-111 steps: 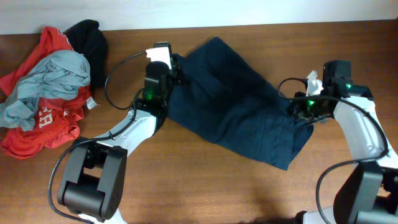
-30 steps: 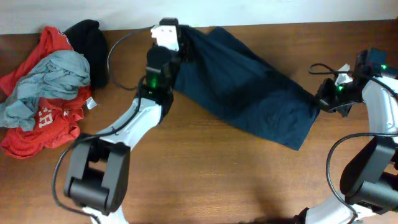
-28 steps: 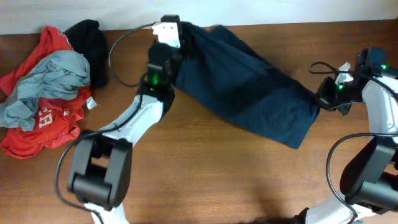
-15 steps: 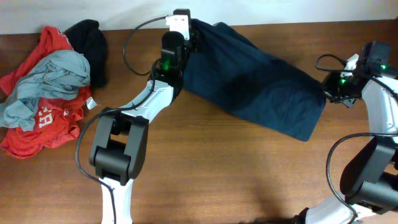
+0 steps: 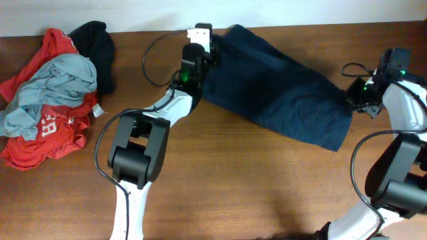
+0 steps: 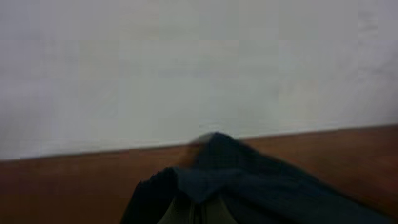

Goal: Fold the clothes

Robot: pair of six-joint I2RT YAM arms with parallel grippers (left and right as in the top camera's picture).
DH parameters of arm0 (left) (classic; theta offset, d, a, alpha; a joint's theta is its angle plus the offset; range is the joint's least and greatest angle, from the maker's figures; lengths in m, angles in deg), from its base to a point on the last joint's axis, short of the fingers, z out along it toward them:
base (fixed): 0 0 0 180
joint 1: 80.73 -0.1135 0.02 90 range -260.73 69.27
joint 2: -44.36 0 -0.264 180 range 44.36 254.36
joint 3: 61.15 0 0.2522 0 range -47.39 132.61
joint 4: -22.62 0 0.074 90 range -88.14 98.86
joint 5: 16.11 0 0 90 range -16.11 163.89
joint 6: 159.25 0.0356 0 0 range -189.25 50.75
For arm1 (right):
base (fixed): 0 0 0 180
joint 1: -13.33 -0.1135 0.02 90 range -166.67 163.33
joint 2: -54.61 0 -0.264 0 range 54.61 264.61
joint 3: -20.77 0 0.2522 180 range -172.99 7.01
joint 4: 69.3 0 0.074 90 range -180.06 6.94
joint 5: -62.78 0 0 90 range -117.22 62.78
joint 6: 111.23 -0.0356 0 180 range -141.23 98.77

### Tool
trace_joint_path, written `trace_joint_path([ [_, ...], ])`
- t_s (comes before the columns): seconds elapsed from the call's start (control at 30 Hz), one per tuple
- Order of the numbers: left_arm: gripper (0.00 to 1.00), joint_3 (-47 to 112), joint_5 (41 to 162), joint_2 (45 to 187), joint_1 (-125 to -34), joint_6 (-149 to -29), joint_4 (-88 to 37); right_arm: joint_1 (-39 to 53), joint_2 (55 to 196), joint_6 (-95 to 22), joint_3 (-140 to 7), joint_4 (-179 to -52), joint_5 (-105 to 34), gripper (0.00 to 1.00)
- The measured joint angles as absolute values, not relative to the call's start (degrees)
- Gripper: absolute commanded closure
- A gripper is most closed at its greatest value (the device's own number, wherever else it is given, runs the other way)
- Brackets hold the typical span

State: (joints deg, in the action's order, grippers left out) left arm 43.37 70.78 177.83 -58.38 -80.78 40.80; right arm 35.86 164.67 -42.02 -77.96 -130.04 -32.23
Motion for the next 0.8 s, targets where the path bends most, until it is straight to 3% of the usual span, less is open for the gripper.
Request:
trace_joint_path([
  [0.07,0.94,43.4,70.9,178.2,-58.3,-80.8,40.8,35.9,165.1,-42.5,-77.8,-128.6,-31.7,0.96],
  [0.2,0.67,44.2,68.9,178.3,-58.9,-80.7,40.8,36.7,165.1,-43.1,-77.8,-125.8,-28.6,0.96],
  [0.3,0.56,45.8,67.3,178.3,-60.2,-80.8,40.5,38.6,165.1,-43.4,-77.7,-123.2,-26.6,0.96],
  [0.37,0.43,46.8,66.5,178.3,-61.0,-80.7,39.5,39.5,165.1,-43.4,-77.7,-121.1,-25.3,0.96],
  [0.4,0.37,47.1,66.3,178.3,-61.2,-80.7,38.9,39.8,165.1,-43.2,-77.7,-120.1,-25.0,0.88],
  [0.43,0.32,47.2,66.1,178.3,-61.3,-80.7,38.5,39.9,165.2,-43.0,-77.7,-118.8,-24.8,0.63],
  [0.47,0.29,47.2,65.9,178.3,-61.3,-80.8,38.1,39.9,165.2,-42.7,-77.7,-118.0,-24.8,0.19],
  [0.5,0.28,47.2,65.8,178.3,-61.2,-80.8,37.5,39.9,165.2,-42.0,-77.7,-117.3,-24.9,0.01],
  [0.8,0.26,47.3,65.7,178.3,-60.9,-79.6,30.5,39.8,165.2,-40.0,-77.7,-118.8,-25.1,0.01],
])
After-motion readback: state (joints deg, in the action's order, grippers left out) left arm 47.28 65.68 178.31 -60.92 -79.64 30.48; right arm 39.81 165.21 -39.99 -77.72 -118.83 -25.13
